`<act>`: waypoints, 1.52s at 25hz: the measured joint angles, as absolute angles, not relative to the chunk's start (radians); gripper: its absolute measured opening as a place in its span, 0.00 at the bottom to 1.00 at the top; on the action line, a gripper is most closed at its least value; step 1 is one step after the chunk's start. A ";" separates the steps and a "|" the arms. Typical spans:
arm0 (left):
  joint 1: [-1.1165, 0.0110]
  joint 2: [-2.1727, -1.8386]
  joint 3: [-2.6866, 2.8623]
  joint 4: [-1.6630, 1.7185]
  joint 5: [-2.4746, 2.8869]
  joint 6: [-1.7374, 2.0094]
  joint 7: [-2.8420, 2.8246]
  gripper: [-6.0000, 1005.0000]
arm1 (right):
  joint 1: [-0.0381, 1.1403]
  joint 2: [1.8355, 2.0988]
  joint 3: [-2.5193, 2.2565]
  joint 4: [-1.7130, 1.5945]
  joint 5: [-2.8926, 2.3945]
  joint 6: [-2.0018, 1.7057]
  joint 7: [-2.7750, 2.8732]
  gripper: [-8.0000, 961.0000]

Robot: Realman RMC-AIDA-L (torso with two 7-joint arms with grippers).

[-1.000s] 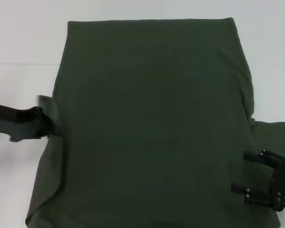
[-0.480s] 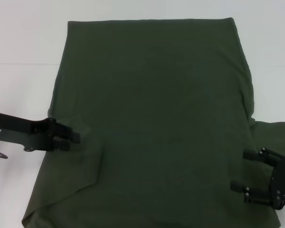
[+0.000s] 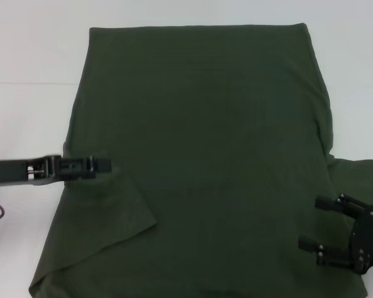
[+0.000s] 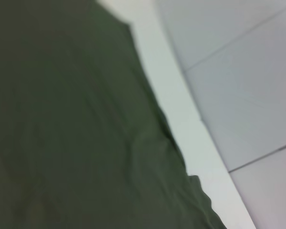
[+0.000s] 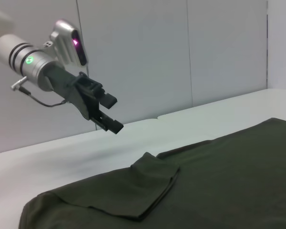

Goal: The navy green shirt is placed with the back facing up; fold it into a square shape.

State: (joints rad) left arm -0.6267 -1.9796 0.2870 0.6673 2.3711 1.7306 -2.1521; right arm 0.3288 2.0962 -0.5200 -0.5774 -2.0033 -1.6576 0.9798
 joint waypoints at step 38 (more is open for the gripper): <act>-0.390 -2.112 0.341 0.810 2.245 1.823 -1.193 0.83 | 0.417 1.992 -0.390 -1.162 -2.486 -1.747 2.442 0.95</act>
State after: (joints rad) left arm -0.3896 -2.1123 0.3406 0.8098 2.2453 1.8229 -1.1925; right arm 0.4172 1.9916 -0.3898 -1.1622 -2.4863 -1.7473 2.4424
